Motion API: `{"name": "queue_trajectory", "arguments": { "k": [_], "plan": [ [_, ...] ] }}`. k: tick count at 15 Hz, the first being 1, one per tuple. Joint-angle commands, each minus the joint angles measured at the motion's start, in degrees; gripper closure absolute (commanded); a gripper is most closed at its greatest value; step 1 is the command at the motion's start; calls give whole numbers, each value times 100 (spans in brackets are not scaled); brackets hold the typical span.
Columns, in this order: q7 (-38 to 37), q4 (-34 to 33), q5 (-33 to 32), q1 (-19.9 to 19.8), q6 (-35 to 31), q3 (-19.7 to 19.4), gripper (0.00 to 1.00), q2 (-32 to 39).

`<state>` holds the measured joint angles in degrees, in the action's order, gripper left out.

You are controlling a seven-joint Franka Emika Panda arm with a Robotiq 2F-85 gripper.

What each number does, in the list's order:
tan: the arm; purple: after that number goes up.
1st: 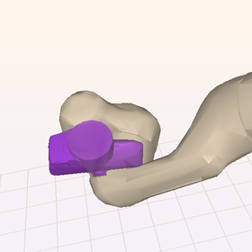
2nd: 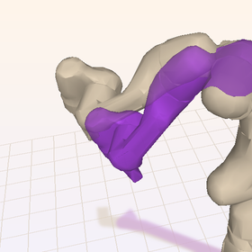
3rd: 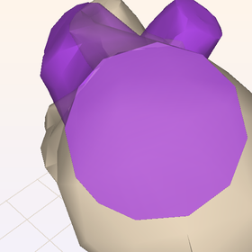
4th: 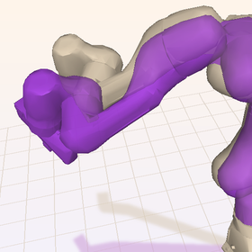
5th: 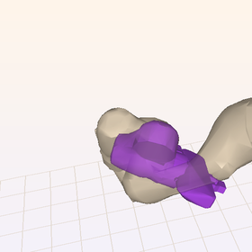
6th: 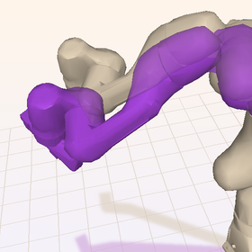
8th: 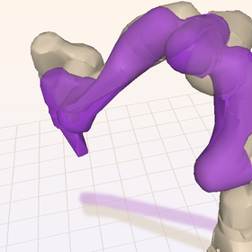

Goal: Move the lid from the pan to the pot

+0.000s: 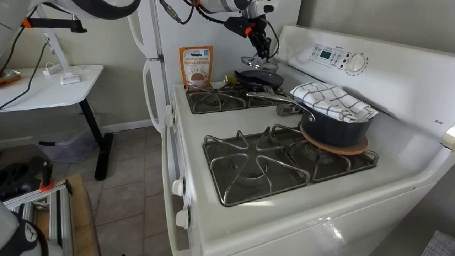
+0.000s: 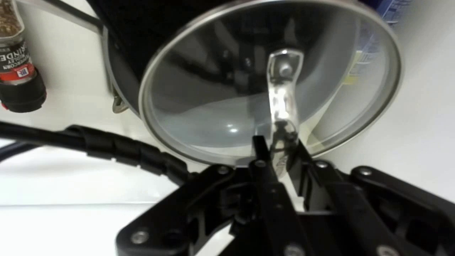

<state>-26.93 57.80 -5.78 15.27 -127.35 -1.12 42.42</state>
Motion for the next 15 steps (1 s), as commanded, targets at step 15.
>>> {"name": "queue_trajectory", "arguments": {
  "k": [15],
  "plan": [
    [-1322, 1509, -624, 83, -586, -738, 97, -1498]
  ]
}}
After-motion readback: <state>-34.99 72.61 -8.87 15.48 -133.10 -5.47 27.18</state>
